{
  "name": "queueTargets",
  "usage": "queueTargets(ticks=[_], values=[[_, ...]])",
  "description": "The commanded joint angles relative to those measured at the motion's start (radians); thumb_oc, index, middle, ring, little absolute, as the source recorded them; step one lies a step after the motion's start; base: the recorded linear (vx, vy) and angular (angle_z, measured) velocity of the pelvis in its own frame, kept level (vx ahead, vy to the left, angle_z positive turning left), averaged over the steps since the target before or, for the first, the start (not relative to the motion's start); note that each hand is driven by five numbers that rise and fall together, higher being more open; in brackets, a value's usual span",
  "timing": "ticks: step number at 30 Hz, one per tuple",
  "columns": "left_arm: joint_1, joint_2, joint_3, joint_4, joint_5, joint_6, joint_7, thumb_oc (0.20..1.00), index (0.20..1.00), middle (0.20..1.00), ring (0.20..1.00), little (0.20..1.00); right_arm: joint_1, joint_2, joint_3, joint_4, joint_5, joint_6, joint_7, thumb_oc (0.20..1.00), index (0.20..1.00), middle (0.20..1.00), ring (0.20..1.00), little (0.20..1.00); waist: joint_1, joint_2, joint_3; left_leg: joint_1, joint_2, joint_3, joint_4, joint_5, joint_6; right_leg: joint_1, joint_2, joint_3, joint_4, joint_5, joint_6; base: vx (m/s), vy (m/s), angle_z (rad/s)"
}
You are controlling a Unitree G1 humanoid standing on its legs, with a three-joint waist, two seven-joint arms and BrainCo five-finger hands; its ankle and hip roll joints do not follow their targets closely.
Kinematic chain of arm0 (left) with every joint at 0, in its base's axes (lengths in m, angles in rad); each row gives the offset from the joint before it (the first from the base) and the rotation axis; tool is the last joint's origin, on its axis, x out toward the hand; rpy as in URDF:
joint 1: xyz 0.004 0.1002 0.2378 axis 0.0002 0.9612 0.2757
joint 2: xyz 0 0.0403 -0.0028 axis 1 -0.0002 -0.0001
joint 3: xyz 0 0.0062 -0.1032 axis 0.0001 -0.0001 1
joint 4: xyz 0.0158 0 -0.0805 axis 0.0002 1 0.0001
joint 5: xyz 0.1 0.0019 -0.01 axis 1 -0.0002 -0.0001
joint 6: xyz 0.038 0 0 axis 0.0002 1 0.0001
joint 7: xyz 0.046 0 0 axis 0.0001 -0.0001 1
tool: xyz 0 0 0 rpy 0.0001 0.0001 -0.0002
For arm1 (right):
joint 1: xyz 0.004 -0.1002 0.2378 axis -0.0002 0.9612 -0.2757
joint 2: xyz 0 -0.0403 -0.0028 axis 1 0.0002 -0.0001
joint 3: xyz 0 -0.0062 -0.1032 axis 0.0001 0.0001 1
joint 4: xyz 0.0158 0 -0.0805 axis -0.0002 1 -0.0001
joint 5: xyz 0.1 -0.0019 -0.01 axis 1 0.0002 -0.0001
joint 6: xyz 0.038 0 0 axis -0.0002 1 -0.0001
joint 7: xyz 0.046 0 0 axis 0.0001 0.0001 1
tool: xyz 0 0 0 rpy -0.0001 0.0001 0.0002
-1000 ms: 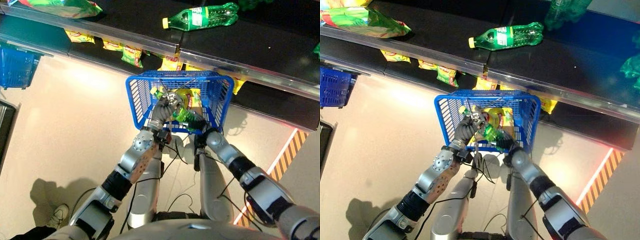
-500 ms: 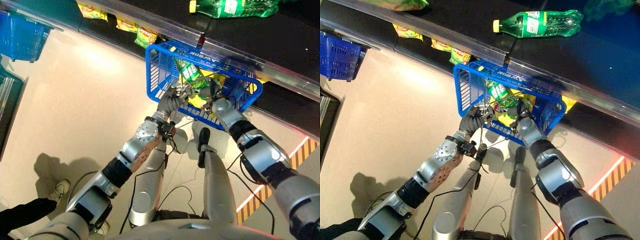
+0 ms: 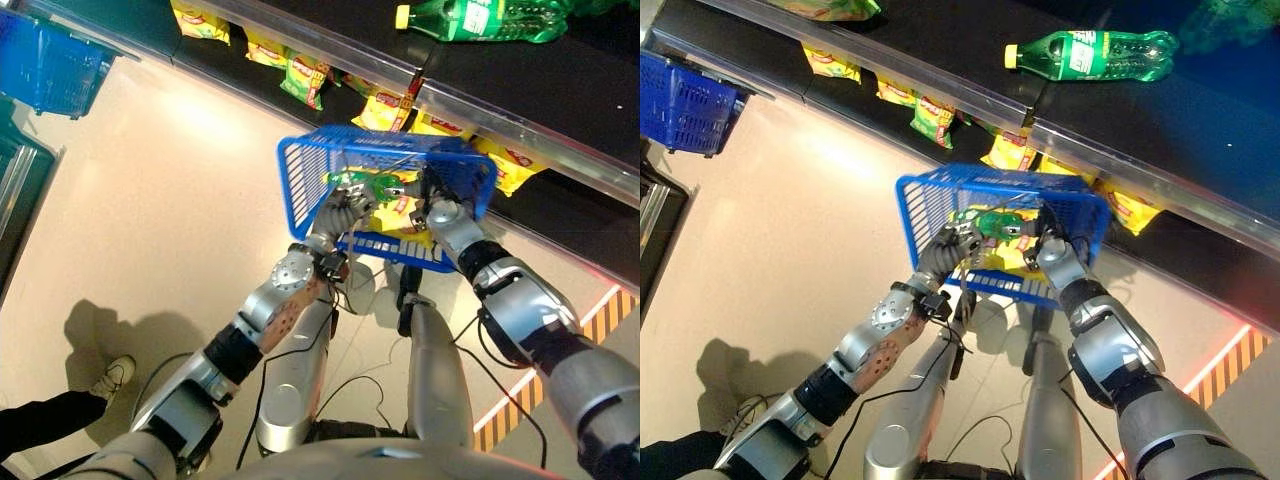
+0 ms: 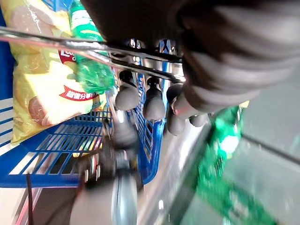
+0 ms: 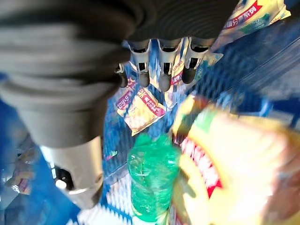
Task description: Pick up the snacks into the basket
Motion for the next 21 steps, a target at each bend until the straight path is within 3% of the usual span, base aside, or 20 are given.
queueTargets(ticks=[1, 3, 4, 6, 7, 10, 11, 15, 20, 21], values=[[0.019, -0.012, 0.177, -0.170, 0.137, -0.141, 0.009, 0.200, 0.200, 0.200, 0.200, 0.200, 0.143, -0.021, -0.017, -0.261, -0.119, -0.038, -0.001, 1.000, 1.000, 1.000, 1.000, 1.000, -0.001, -0.040, -0.047, 0.082, -0.057, 0.053, 0.003, -0.082, 0.048, 0.121, 0.017, 0.033, -0.131, 0.009, 0.071, 0.08, -0.040, -0.17], [0.060, -0.002, 0.216, -0.146, 0.152, -0.137, 0.010, 0.200, 0.200, 0.200, 0.200, 0.200, 0.225, -0.047, -0.050, -0.348, -0.149, -0.038, 0.003, 1.000, 1.000, 1.000, 1.000, 1.000, -0.006, -0.046, -0.067, 0.097, -0.053, 0.049, -0.009, -0.078, 0.048, 0.139, 0.017, 0.030, -0.143, 0.011, 0.073, 0.11, -0.043, -0.04], [0.150, 0.015, 0.290, -0.065, 0.187, -0.137, 0.007, 0.200, 0.200, 0.200, 0.200, 0.200, 0.400, -0.113, -0.118, -0.469, -0.199, -0.060, 0.030, 1.000, 1.000, 1.000, 1.000, 1.000, -0.020, -0.059, -0.101, 0.137, -0.042, 0.046, -0.031, -0.082, 0.043, 0.184, 0.016, 0.024, -0.171, 0.004, 0.076, 0.15, -0.043, 0.00], [0.195, 0.017, 0.321, -0.017, 0.220, -0.134, 0.002, 0.200, 0.200, 0.200, 0.200, 0.200, 0.489, -0.135, -0.153, -0.501, -0.215, -0.071, 0.056, 1.000, 1.000, 1.000, 1.000, 1.000, -0.029, -0.063, -0.127, 0.160, -0.035, 0.044, -0.054, -0.075, 0.039, 0.209, 0.016, 0.017, -0.195, 0.007, 0.078, 0.16, -0.049, -0.01], [0.256, 0.027, 0.381, 0.113, 0.313, -0.124, -0.001, 0.200, 0.200, 0.200, 0.200, 0.200, 0.646, -0.163, -0.215, -0.534, -0.232, -0.094, 0.101, 1.000, 1.000, 1.000, 1.000, 1.000, -0.047, -0.076, -0.181, 0.199, -0.022, 0.050, -0.088, -0.068, 0.034, 0.256, 0.018, 0.011, -0.241, 0.008, 0.085, 0.11, -0.042, 0.00], [0.314, 0.022, 0.421, 0.236, 0.350, -0.112, -0.015, 0.200, 0.200, 0.200, 0.200, 0.200, 0.775, -0.184, -0.262, -0.544, -0.261, -0.111, 0.135, 1.000, 1.000, 1.000, 1.000, 1.000, -0.063, -0.085, -0.235, 0.239, -0.010, 0.059, -0.132, -0.056, 0.031, 0.301, 0.026, 0.010, -0.290, 0.017, 0.093, 0.14, -0.064, -0.08], [0.344, 0.018, 0.445, 0.374, 0.450, -0.102, -0.011, 0.200, 0.200, 0.200, 0.200, 0.200, 0.871, -0.202, -0.296, -0.516, -0.305, -0.128, 0.149, 1.000, 1.000, 1.000, 1.000, 1.000, -0.080, -0.087, -0.286, 0.278, 0.009, 0.073, -0.186, -0.041, 0.028, 0.338, 0.030, 0.012, -0.345, 0.032, 0.100, 0.16, -0.050, -0.21], [0.359, -0.022, 0.471, 0.617, 0.476, -0.089, -0.014, 0.200, 0.200, 0.200, 0.200, 0.200, 0.937, -0.166, -0.344, -0.380, -0.278, -0.128, 0.148, 1.000, 1.000, 1.000, 1.000, 1.000, -0.103, -0.087, -0.365, 0.337, 0.032, 0.111, -0.258, -0.021, 0.026, 0.391, 0.041, 0.039, -0.437, 0.070, 0.109, 0.09, -0.038, -0.28], [0.358, -0.068, 0.483, 0.844, 0.484, -0.064, -0.016, 0.200, 0.200, 0.200, 0.200, 0.200, 0.928, -0.055, -0.451, -0.108, -0.106, -0.110, 0.101, 1.000, 1.000, 1.000, 1.000, 1.000, -0.117, -0.090, -0.417, 0.379, 0.043, 0.154, -0.276, -0.024, 0.023, 0.434, 0.053, 0.061, -0.481, 0.089, 0.111, 0.08, -0.039, -0.34], [0.357, -0.084, 0.484, 0.937, 0.493, -0.049, -0.022, 0.200, 0.200, 0.200, 0.200, 0.200, 0.902, -0.015, -0.497, 0.048, -0.034, -0.097, 0.074, 1.000, 1.000, 1.000, 1.000, 1.000, -0.126, -0.084, -0.435, 0.395, 0.049, 0.172, -0.281, -0.027, 0.023, 0.441, 0.059, 0.069, -0.482, 0.092, 0.108, 0.09, -0.004, -0.22]])
